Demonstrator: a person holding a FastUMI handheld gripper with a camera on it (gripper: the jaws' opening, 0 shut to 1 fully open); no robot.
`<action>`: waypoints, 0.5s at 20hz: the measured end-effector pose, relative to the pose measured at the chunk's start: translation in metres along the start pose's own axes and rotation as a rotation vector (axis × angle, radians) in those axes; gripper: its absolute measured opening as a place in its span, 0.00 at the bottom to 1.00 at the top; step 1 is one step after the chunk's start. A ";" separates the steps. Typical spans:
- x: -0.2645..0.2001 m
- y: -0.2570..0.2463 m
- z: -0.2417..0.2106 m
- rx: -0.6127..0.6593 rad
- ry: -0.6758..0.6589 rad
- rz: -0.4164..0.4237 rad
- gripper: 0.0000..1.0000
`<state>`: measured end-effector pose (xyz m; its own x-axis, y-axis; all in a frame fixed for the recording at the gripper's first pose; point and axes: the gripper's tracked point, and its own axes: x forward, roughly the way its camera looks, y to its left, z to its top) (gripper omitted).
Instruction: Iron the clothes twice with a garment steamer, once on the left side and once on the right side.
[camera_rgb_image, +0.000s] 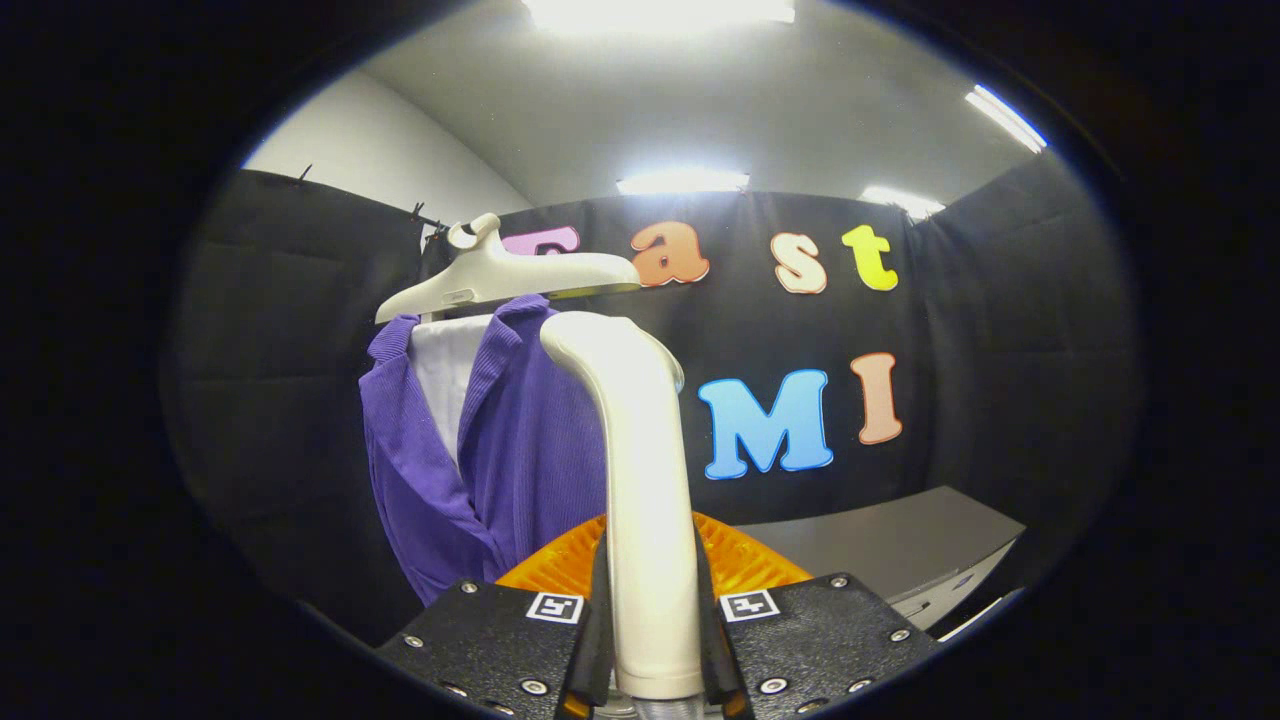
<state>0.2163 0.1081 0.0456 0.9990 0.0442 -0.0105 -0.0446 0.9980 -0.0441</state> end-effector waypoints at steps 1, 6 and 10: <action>0.003 0.004 0.003 -0.024 -0.022 -0.013 0.35; 0.016 0.027 0.006 -0.126 -0.079 -0.065 0.35; 0.027 0.038 0.001 -0.178 -0.079 -0.126 0.36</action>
<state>0.2419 0.1477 0.0448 0.9940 -0.0697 0.0841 0.0864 0.9727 -0.2155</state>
